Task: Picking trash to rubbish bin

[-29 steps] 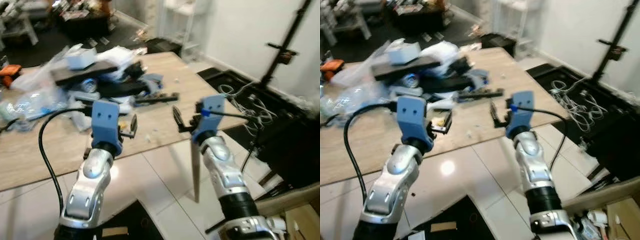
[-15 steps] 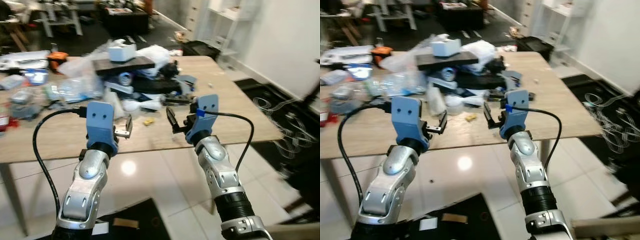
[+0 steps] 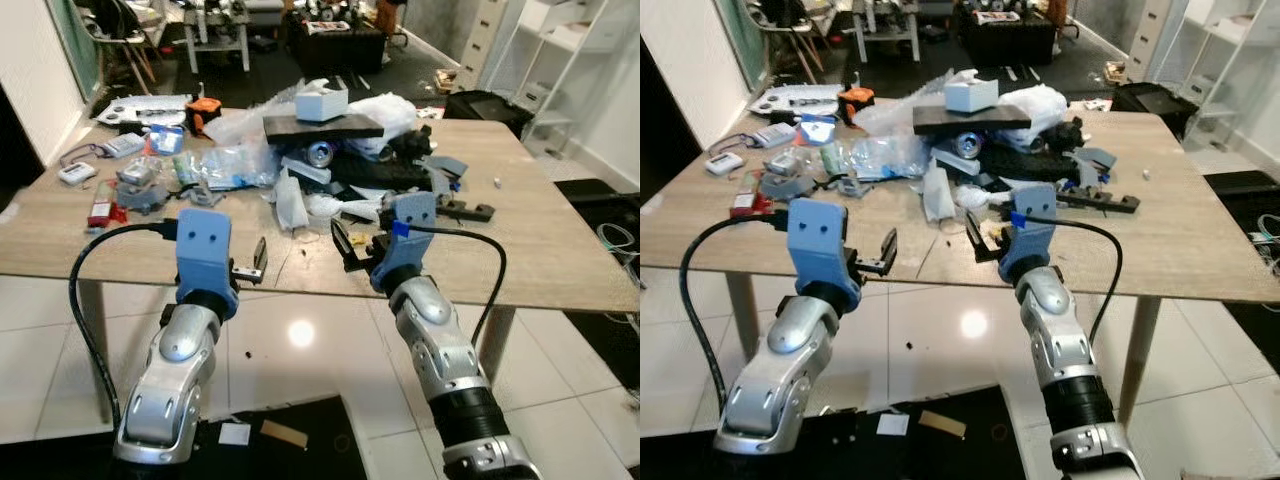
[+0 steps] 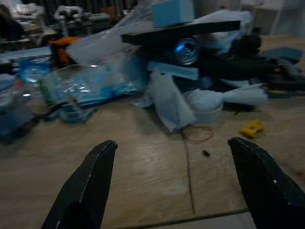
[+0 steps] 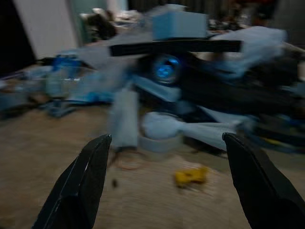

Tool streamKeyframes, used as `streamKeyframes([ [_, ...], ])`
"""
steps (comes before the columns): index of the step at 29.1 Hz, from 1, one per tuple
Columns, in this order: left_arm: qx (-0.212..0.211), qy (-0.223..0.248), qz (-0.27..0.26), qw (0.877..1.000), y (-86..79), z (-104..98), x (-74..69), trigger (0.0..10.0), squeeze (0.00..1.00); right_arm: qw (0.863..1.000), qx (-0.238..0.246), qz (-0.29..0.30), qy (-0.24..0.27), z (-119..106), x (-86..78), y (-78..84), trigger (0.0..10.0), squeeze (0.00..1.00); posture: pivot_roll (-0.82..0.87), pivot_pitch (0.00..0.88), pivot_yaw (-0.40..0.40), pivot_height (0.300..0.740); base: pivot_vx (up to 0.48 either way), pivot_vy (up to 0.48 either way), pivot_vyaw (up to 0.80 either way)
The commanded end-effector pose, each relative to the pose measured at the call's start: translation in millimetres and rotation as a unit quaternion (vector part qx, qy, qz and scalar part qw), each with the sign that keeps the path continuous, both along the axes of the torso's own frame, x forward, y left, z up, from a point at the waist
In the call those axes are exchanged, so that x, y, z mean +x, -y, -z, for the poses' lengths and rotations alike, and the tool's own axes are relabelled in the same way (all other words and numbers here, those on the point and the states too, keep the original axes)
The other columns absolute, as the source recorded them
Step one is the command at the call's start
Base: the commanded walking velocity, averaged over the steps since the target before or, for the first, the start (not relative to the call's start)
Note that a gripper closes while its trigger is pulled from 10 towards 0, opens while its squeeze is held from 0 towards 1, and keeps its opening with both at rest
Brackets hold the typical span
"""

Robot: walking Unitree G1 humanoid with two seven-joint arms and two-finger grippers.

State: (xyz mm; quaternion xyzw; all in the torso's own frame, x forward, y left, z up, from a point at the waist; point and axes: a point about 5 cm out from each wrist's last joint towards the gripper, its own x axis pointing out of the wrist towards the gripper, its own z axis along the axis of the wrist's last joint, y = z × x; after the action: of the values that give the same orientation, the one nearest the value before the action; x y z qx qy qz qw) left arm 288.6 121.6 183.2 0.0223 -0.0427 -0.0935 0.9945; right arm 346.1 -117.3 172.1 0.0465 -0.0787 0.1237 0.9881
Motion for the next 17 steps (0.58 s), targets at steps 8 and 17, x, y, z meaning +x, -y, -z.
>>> streamKeyframes([
  [8,0.006,-0.015,0.001,1.000,-0.1,0.9,1.3,10.0,0.00,1.000,0.012,0.012,-0.009,2.7,-1.4,5.3,10.0,0.00,0.20,0.025,-0.013,0.740,0.000,0.000,0.00],
  [17,0.009,-0.017,0.001,1.000,-1.7,-0.4,2.0,10.0,0.00,1.000,0.017,0.012,-0.011,2.7,-1.0,3.7,10.0,0.00,0.22,0.041,-0.016,0.740,0.000,0.412,0.00],
])
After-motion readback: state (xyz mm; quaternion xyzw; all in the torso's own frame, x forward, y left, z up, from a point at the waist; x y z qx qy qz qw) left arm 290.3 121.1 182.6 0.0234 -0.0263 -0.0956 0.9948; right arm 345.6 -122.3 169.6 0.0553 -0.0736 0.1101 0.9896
